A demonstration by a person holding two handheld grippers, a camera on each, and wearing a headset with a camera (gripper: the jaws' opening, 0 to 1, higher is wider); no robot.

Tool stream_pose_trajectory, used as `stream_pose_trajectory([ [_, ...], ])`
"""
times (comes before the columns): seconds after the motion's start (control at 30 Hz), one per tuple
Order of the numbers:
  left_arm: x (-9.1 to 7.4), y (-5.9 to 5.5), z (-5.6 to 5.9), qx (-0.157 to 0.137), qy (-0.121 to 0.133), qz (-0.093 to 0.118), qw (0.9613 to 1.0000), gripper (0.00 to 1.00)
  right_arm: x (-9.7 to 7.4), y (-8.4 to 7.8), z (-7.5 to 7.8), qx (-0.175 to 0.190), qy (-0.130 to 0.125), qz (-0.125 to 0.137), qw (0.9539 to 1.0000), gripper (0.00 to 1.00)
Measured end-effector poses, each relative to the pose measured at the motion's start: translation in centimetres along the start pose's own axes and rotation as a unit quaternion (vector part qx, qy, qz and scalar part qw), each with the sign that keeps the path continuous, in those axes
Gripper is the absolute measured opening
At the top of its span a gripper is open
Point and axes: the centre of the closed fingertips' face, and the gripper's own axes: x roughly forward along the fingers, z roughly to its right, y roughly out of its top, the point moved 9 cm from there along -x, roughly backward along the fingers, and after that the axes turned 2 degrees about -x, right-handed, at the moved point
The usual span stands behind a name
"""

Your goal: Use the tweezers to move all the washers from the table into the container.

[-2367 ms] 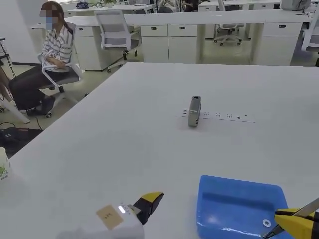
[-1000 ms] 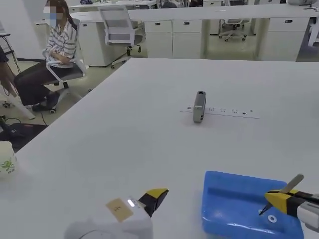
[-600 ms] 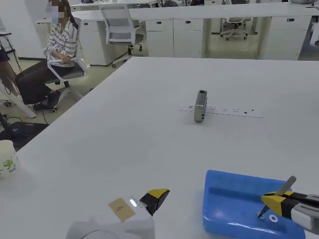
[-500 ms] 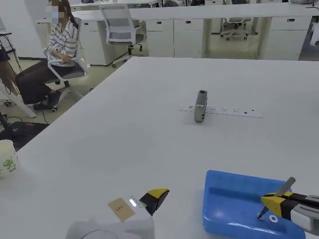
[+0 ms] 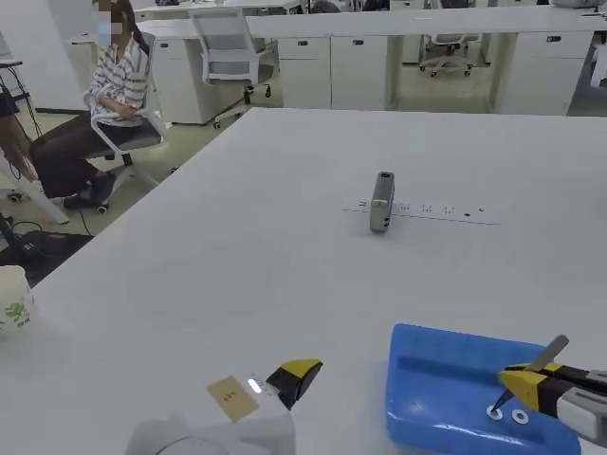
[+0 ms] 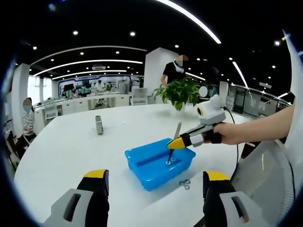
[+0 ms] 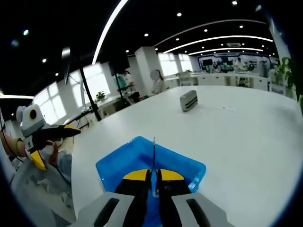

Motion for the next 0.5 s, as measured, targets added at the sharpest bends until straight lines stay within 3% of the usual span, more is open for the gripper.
stream_pose_trajectory([
  [0.5, 0.1, 0.0, 0.0, 0.002, -0.001, -0.002, 1.0000, 0.82, -2.1, 1.6, -1.2, 0.030, 0.021, 0.072, 0.9968, 0.04],
])
